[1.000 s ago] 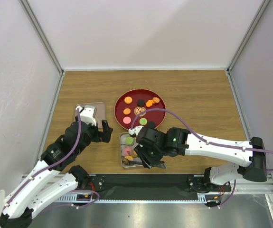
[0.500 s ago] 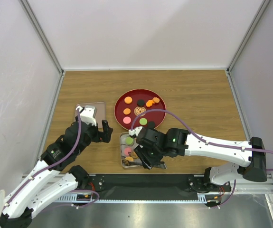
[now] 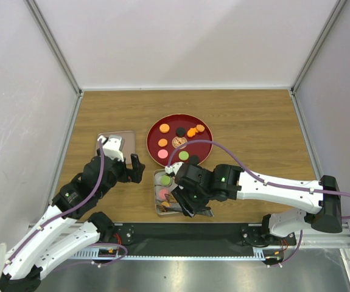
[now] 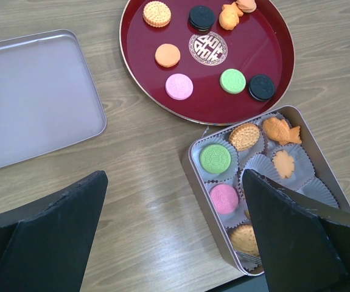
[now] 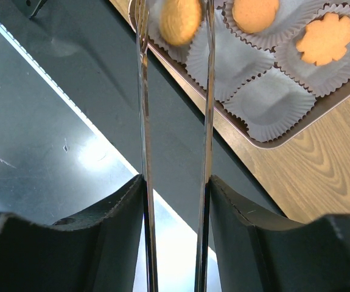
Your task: Pack the cookies
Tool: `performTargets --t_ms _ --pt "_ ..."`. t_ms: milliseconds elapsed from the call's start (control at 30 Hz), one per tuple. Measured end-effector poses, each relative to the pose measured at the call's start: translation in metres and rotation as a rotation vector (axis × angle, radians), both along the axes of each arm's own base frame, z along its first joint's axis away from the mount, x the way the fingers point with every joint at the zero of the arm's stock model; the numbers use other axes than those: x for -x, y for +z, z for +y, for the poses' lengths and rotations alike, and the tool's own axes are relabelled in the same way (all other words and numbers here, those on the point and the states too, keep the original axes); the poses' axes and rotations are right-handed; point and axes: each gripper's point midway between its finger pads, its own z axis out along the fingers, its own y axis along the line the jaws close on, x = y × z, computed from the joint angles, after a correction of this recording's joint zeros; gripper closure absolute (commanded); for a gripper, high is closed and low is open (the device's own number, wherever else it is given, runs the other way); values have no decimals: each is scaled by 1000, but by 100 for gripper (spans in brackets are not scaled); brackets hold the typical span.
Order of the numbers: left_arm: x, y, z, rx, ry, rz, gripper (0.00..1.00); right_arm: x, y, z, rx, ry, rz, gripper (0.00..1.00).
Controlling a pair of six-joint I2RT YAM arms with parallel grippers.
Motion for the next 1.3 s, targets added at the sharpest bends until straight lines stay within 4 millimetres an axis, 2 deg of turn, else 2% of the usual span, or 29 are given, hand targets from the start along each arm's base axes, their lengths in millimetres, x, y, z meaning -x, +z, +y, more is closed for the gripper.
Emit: performTargets --t_ms 467,667,867,1033,1167,1300 --pt "0 0 0 4 5 0 0 -1 0 -1 2 -3 -3 50" --pt "0 0 0 4 3 -1 0 -17 7 -9 14 -53 -23 52" --pt "1 1 0 7 3 -3 0 -52 45 -18 -61 -148 -101 53" --pt "1 1 0 7 2 -3 0 -96 67 -21 -73 -238 -199 52" --pt "1 1 0 6 2 -4 0 -140 60 -8 -10 -287 -259 52" --pt "1 1 0 6 2 -4 0 -182 35 12 62 -303 -282 52"
